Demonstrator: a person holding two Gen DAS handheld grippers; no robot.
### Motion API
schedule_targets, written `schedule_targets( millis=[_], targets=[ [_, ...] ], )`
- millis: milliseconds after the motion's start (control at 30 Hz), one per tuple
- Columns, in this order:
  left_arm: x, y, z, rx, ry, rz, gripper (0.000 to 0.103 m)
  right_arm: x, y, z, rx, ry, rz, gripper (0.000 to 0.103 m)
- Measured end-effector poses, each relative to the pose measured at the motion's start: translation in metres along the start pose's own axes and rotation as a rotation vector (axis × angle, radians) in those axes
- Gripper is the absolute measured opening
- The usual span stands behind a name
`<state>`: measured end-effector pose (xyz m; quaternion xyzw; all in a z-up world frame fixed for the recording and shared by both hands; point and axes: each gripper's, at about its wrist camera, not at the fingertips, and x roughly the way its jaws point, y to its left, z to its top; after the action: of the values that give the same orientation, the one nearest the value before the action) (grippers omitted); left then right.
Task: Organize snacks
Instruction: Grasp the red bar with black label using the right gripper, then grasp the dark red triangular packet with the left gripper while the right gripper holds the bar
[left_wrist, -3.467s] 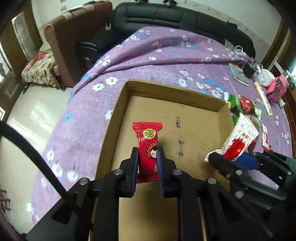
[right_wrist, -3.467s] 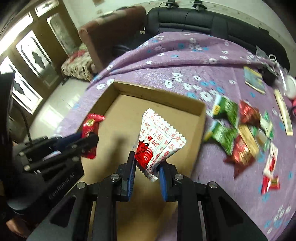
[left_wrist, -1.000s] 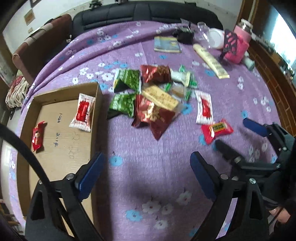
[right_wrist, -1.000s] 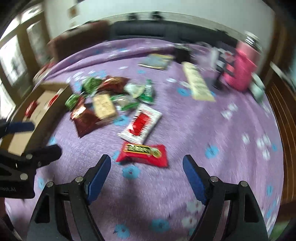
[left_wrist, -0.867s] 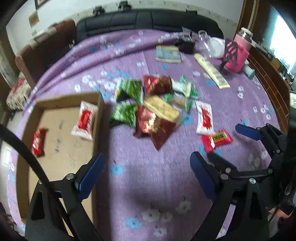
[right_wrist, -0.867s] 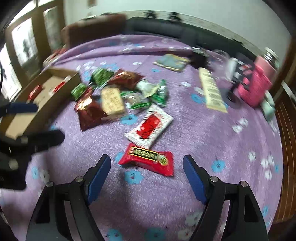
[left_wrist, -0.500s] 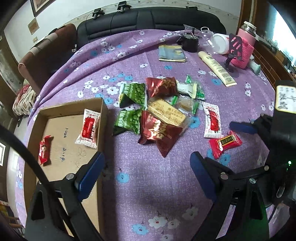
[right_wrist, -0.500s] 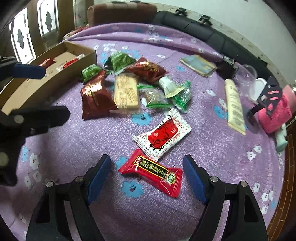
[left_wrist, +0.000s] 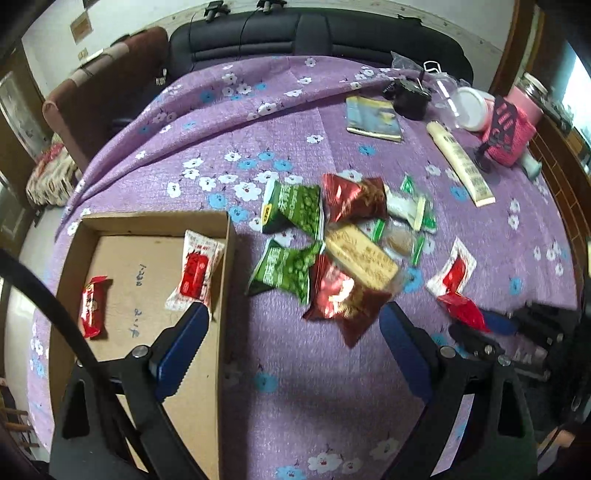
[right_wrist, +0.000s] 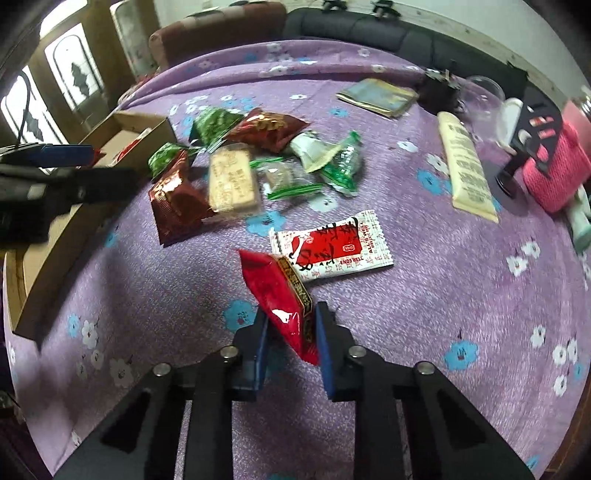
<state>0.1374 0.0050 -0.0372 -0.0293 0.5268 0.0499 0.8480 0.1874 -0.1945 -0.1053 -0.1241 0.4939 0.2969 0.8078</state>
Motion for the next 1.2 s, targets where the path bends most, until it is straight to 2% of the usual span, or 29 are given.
schedule_targets(
  millis=[267, 600, 667, 767, 800, 833, 933, 1000, 1067, 1100, 1133, 1200],
  targets=[
    [0.024, -0.012, 0.016, -0.100, 0.116, -0.085, 0.094, -0.006, -0.006, -0.007, 0.058, -0.012, 0.021, 0.018],
    [0.058, -0.014, 0.019, -0.205, 0.190, -0.103, 0.093, -0.005, -0.003, -0.003, 0.040, -0.019, 0.009, 0.020],
    [0.062, -0.013, 0.019, -0.220, 0.204, -0.107, 0.092, -0.004, -0.001, -0.002, 0.027, -0.018, 0.007, 0.023],
    [0.068, -0.010, 0.016, -0.259, 0.239, -0.148, 0.086, -0.004, 0.002, 0.000, 0.006, -0.020, -0.002, 0.040],
    [0.068, -0.011, 0.015, -0.261, 0.232, -0.146, 0.086, -0.005, 0.003, 0.001, -0.005, -0.027, -0.008, 0.048],
    [0.067, -0.011, 0.015, -0.262, 0.224, -0.143, 0.085, -0.006, 0.004, 0.002, -0.011, -0.033, -0.009, 0.051],
    [0.066, -0.012, 0.014, -0.278, 0.223, -0.142, 0.082, -0.006, 0.006, 0.005, -0.024, -0.039, -0.005, 0.051],
    [0.064, -0.011, 0.015, -0.290, 0.217, -0.150, 0.076, -0.004, 0.010, 0.006, -0.039, -0.031, 0.008, 0.051],
    [0.061, -0.009, 0.014, -0.288, 0.213, -0.165, 0.060, 0.000, 0.014, 0.007, -0.058, -0.019, -0.009, 0.051],
    [0.061, -0.008, 0.013, -0.285, 0.219, -0.182, 0.060, 0.002, 0.014, 0.008, -0.061, -0.012, -0.014, 0.048],
    [0.061, -0.008, 0.014, -0.282, 0.219, -0.184, 0.058, 0.004, 0.015, 0.008, -0.061, -0.002, -0.007, 0.035],
    [0.059, -0.007, 0.011, -0.275, 0.219, -0.190, 0.056, 0.005, 0.016, 0.008, -0.065, 0.005, -0.014, 0.031]
  ],
)
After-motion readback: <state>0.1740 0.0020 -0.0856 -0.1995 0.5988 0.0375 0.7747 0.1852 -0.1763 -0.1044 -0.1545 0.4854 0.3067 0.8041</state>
